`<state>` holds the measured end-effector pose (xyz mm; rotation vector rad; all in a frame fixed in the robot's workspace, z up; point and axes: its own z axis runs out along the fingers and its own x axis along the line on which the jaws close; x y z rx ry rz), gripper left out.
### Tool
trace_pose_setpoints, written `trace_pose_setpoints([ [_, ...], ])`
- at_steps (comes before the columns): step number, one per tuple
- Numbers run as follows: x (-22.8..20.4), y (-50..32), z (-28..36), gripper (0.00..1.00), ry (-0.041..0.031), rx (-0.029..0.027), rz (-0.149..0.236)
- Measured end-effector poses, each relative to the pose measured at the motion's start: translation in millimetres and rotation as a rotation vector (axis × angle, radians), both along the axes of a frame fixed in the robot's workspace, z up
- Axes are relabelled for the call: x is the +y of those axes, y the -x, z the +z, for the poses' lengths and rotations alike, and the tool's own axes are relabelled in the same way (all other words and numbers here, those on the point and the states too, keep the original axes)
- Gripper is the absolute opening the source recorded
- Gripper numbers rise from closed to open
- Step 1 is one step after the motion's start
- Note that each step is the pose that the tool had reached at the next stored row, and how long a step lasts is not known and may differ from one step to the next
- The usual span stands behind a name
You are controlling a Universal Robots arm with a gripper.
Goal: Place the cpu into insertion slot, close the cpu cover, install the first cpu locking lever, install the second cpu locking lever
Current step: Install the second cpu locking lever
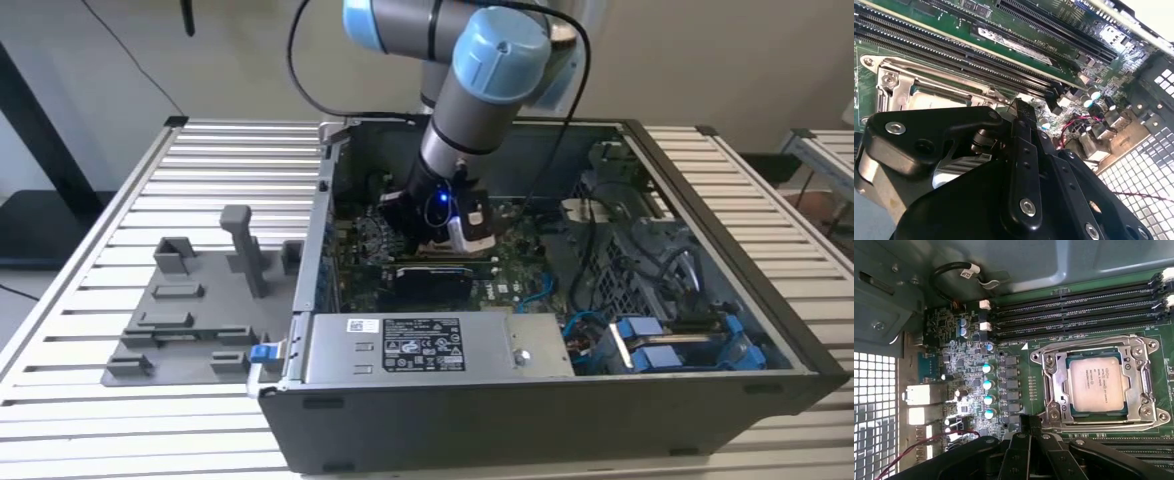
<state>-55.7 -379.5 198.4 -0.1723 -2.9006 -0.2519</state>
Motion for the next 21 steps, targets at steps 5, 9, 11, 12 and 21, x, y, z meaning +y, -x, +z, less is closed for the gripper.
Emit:
trace_pose_setpoints([
  [5,0.2,0.0,-4.5,0.11,0.0017,0.0000,0.000],
  [9,0.2,0.0,-5.7,0.11,0.0051,0.0007,0.000],
  [11,0.3,-0.1,-6.1,0.11,0.0111,0.0044,0.000],
  [12,0.2,-0.1,-6.2,0.11,0.0148,0.0078,0.000],
  [21,3.2,-0.6,-6.6,0.11,-0.0036,-0.0206,0.000],
])
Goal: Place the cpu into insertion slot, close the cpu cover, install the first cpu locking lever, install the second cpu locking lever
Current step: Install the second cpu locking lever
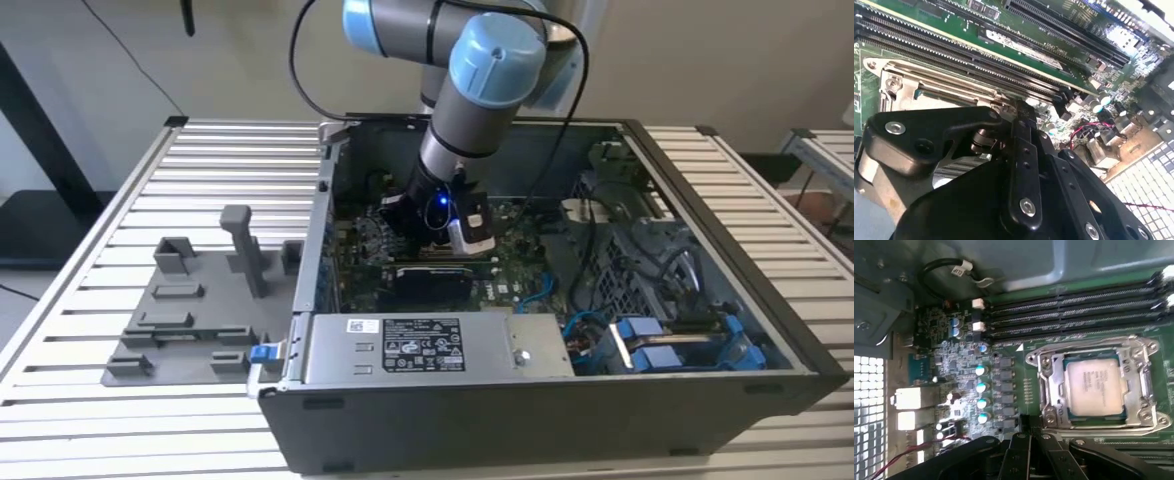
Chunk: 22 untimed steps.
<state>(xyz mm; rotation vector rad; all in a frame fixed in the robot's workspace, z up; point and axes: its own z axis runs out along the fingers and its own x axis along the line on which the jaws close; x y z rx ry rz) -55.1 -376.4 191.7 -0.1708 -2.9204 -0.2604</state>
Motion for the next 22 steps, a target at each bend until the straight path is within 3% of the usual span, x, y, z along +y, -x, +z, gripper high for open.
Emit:
trace_pose_setpoints([
  [22,0.1,0.0,-0.3,0.11,-0.0008,-0.0005,0.000],
])
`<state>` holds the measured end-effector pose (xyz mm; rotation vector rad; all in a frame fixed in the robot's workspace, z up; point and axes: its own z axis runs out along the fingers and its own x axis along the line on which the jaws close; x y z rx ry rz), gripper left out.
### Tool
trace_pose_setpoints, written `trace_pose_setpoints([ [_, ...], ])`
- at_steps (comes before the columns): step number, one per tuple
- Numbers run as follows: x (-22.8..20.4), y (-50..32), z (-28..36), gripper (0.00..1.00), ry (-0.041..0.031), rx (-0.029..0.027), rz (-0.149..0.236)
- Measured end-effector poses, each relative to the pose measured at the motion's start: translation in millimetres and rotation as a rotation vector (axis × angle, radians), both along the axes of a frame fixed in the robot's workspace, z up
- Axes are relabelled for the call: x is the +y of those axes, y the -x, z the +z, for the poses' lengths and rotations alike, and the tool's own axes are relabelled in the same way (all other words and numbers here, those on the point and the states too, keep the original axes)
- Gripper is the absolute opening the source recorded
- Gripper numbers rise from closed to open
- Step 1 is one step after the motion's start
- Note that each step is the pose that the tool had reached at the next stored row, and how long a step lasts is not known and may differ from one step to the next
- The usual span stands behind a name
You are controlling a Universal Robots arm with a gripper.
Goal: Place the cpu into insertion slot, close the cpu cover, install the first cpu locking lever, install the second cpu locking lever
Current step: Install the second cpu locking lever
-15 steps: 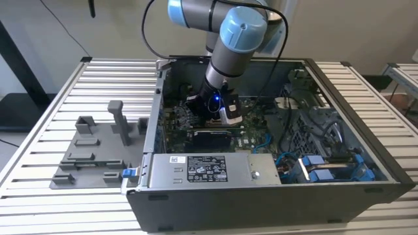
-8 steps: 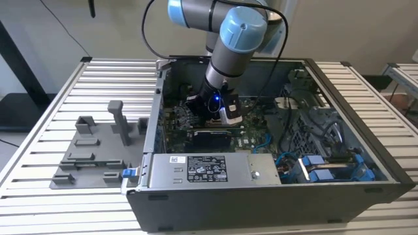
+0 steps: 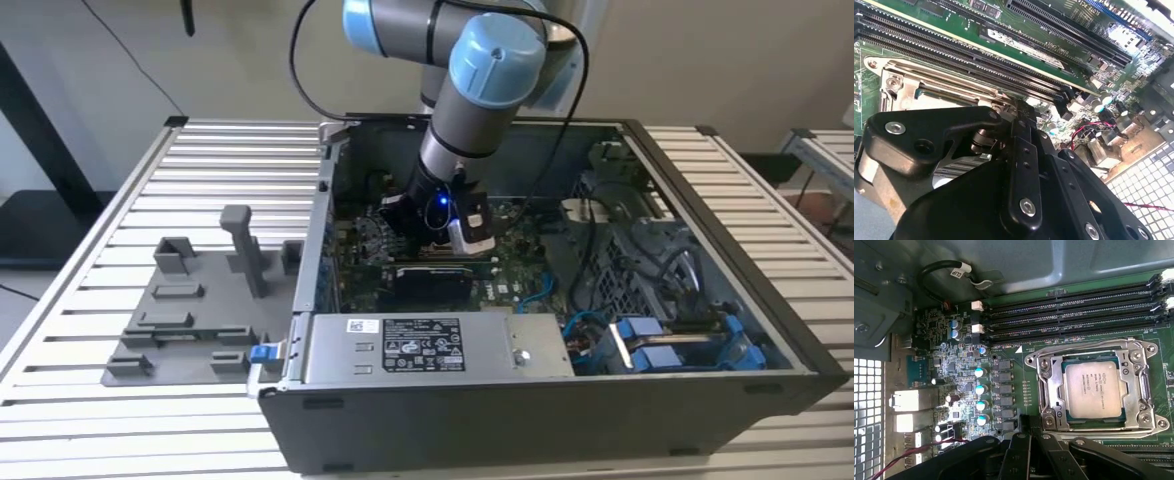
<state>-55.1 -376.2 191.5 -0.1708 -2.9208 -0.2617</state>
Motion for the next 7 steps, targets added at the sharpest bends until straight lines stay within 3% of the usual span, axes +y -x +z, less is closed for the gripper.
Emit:
trace_pose_setpoints([
  [7,0.0,0.0,0.0,0.11,0.0000,0.0000,0.000],
])
